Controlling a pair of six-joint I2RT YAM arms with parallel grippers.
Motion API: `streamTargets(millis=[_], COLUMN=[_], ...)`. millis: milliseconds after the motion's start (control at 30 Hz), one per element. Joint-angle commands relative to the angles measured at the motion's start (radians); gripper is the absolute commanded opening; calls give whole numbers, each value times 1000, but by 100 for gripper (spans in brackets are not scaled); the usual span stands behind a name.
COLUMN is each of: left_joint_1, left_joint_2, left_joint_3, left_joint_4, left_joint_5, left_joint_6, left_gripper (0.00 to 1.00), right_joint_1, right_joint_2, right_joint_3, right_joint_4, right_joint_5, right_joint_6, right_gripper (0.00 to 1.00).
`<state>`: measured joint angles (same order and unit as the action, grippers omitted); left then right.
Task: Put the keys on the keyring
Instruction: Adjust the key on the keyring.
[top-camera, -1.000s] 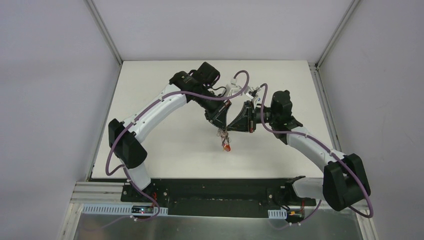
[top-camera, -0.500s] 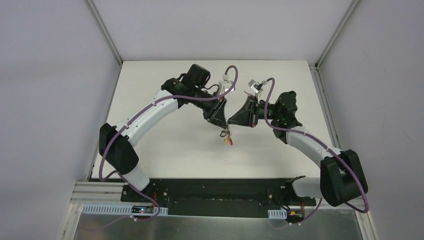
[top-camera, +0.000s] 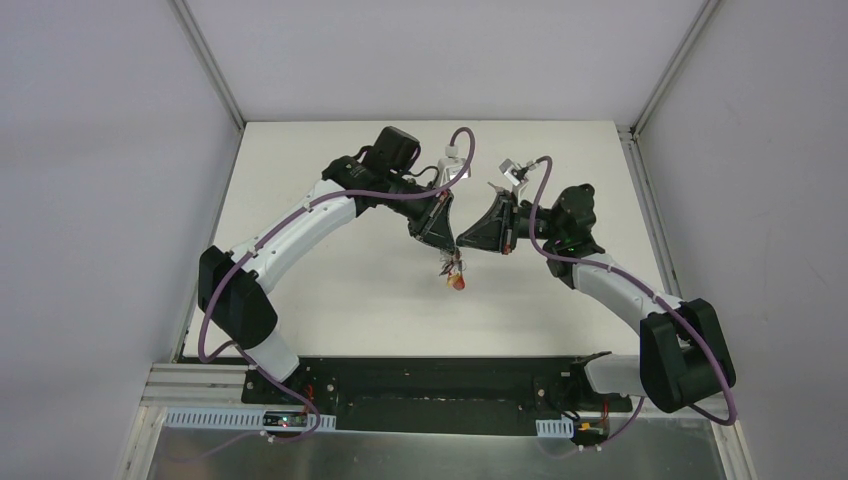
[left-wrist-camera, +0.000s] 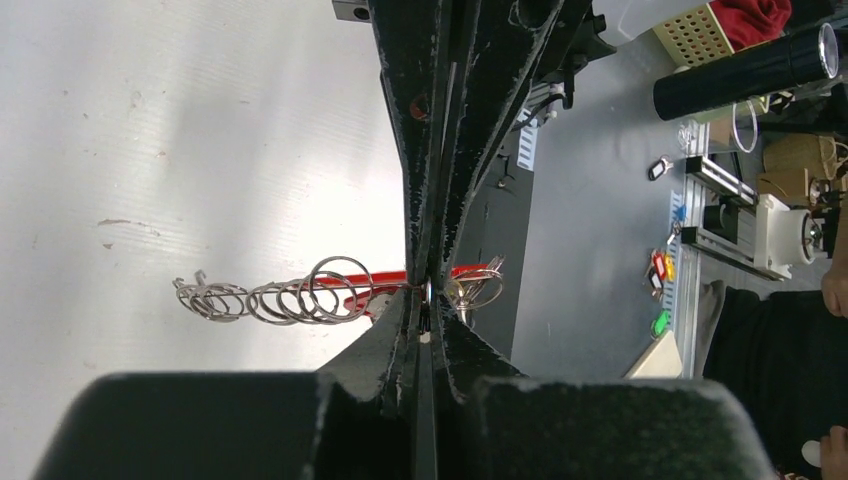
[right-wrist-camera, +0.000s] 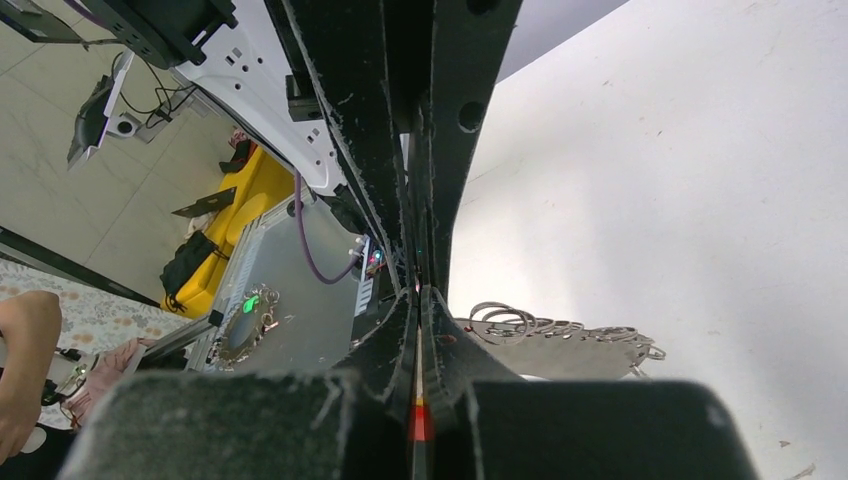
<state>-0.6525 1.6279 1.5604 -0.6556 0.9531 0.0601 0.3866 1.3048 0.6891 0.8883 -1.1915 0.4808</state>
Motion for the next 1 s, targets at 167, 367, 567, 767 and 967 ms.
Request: streamTargets(millis=[167,367,567,767,967], left_joint_1=[10,-18,-67,-76,-85], left_joint_2=[-23,61,147,176,186], left_joint_3=[41,195,325,361,366], left_joint_4=[-65,-351,-519,-497,-483], left_joint_5=[13,-74,-119,-93,-92], left_joint_6=[59,197,210,159,144], left_gripper=[0,0,0,0,0], right_joint_1=[-12,-17,-8,14,32], right_joint_2=[-5,-33,-40,-40,-35], right_joint_3=[4,31,31,24,23], right_joint_4=[19,-68,-72,-71,-83], right_joint_5=[-12,-45,-66,-70,-77], right_joint_6=[-67,-150,-157,-160,-168], right_gripper=[0,25,40,41,35])
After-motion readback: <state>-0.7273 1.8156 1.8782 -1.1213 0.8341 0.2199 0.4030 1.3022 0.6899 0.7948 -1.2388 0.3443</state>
